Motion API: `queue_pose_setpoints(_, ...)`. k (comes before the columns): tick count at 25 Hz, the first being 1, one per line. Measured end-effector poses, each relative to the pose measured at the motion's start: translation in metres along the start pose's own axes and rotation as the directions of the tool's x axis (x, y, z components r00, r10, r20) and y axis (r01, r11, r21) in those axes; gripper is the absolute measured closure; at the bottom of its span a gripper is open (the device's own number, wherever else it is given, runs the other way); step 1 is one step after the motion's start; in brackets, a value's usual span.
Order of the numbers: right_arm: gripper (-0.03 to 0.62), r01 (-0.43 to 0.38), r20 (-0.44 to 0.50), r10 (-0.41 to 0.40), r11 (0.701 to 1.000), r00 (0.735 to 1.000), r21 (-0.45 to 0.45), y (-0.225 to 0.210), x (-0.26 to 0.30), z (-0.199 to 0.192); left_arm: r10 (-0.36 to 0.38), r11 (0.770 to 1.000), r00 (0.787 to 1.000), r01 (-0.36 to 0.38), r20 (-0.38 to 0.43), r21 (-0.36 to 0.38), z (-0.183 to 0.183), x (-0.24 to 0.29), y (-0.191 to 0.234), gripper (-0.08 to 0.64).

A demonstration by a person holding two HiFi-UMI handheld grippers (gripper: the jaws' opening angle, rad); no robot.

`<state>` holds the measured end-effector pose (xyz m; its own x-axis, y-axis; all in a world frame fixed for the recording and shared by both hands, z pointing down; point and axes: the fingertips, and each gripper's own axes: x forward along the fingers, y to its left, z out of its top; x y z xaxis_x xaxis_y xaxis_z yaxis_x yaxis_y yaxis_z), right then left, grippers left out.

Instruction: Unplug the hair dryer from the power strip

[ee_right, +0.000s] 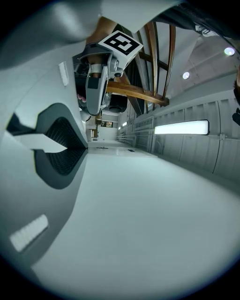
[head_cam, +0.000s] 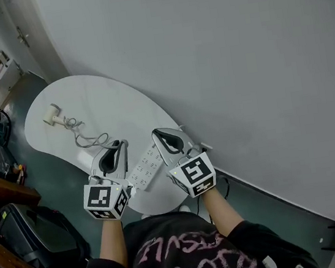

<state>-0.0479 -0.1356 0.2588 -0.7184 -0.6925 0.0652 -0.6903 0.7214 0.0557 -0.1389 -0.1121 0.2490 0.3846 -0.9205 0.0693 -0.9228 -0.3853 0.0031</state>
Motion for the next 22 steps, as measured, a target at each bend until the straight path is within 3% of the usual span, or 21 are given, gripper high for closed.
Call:
queue_pose_setpoints(9, 0.581, 0.031, 0.025, -0.031, 1.0, 0.999, -0.001, -0.005, -0.007, 0.013, -0.013, 0.999, 0.998, 0.011, 0.057, 0.033, 0.024, 0.0, -0.005, 0.502)
queue_pose_setpoints(22, 0.583, 0.056, 0.004, -0.056, 0.998, 0.998, 0.025, -0.011, -0.016, 0.006, -0.005, 0.999, 0.999, 0.003, 0.04, 0.037, 0.013, -0.005, -0.009, 0.502)
